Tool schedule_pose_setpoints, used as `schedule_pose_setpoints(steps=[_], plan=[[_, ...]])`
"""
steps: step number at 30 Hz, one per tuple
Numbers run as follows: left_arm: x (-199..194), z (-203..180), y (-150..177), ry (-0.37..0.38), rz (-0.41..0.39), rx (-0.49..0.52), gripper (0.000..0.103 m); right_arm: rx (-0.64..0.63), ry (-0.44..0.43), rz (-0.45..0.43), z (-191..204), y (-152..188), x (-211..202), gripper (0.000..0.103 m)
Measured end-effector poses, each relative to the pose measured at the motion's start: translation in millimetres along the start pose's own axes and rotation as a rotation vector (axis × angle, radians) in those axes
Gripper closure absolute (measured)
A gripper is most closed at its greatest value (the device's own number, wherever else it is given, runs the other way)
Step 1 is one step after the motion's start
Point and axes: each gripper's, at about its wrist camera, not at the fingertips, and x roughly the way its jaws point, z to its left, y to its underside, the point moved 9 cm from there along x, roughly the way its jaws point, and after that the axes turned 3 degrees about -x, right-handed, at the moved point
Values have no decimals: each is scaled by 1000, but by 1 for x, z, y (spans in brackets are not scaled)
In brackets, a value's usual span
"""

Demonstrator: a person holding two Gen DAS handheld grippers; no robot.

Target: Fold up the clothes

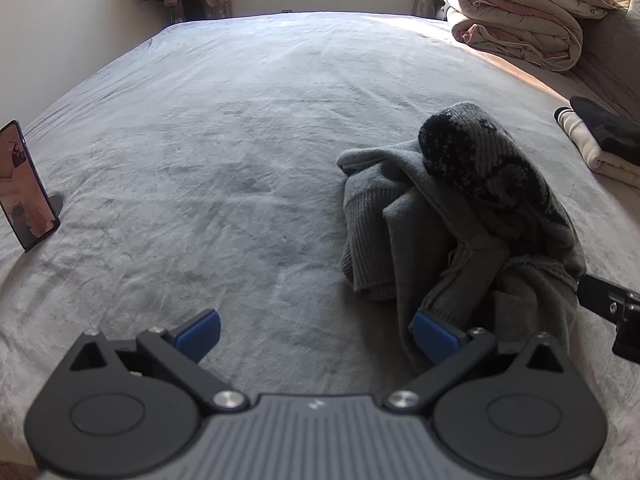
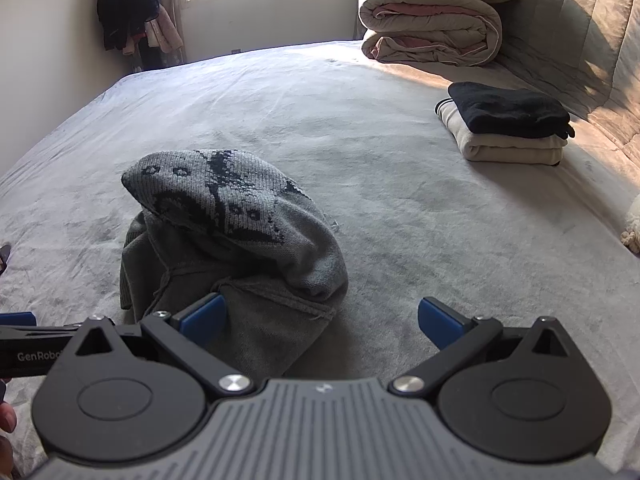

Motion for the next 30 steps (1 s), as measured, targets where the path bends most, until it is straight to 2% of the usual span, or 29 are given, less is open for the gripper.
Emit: schedule_pose_setpoints(steps=[30], plan=[[4,0,5,-5,20,-7,0,-5,-11,23,4,5,5,0]])
